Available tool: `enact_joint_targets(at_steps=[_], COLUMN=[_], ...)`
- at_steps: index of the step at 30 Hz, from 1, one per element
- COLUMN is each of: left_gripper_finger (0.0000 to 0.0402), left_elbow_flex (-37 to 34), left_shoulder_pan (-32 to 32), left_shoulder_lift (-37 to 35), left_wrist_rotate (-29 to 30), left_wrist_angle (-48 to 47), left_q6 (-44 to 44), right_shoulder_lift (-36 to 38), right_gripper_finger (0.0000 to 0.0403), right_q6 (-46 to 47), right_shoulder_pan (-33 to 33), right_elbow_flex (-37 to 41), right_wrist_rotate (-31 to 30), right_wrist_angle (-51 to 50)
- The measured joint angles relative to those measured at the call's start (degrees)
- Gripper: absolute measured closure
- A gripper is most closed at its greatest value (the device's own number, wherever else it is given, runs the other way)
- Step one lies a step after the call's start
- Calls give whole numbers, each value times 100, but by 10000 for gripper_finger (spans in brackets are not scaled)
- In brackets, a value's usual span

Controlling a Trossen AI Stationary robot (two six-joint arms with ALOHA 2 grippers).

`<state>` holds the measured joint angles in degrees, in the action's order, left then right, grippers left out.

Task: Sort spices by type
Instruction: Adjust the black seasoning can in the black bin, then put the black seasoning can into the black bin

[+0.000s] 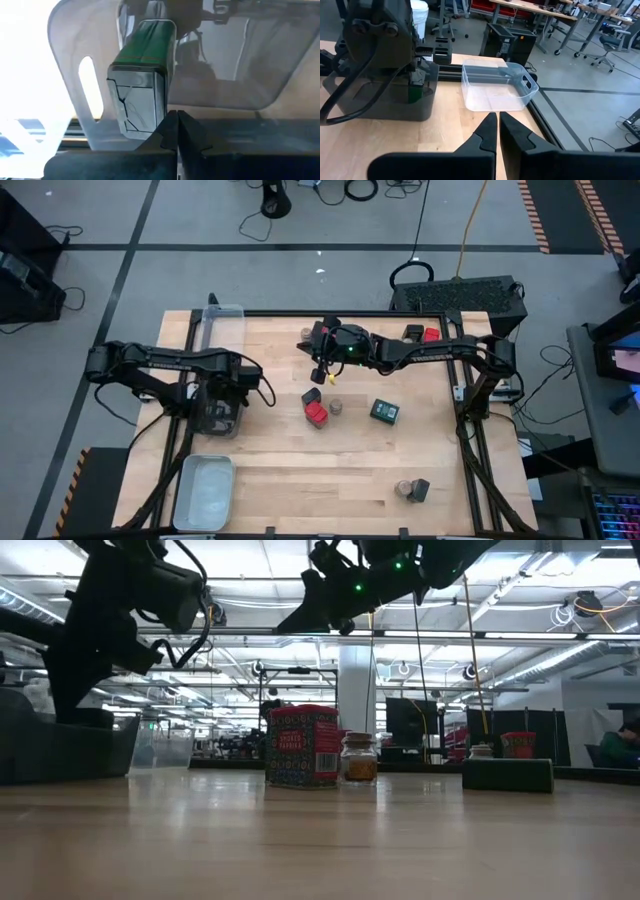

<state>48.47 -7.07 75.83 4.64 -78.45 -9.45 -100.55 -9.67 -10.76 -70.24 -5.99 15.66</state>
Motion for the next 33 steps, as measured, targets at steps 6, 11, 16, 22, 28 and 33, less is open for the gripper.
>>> enact_joint_targets(at_steps=[6, 11, 16, 22, 28, 33], left_gripper_finger=[397, 398, 398, 398, 398, 398], left_elbow_flex=[0, 0, 62, 455, 690, 627], left_shoulder_pan=[0, 2, 6, 8, 78, 365], left_shoulder_lift=[0, -2, -79, -475, -1312, -2184], left_wrist_rotate=[70, -47, -123, -137, -511, -852], left_wrist_angle=[168, 296, 265, 265, 729, 2096], left_q6=[-19, -48, -8, 9, 332, 650], right_shoulder_lift=[0, 0, 0, 0, 450, 1176], right_gripper_finger=[403, 403, 403, 403, 403, 403], right_q6=[0, 3, 23, 62, 269, 525], right_shoulder_pan=[0, 0, 0, 0, 0, -2], right_elbow_flex=[0, 0, 0, 0, 0, -4], right_wrist_rotate=[-1, 0, 1, 3, 2, -8], right_wrist_angle=[12, 28, 22, -28, -1160, -2583])
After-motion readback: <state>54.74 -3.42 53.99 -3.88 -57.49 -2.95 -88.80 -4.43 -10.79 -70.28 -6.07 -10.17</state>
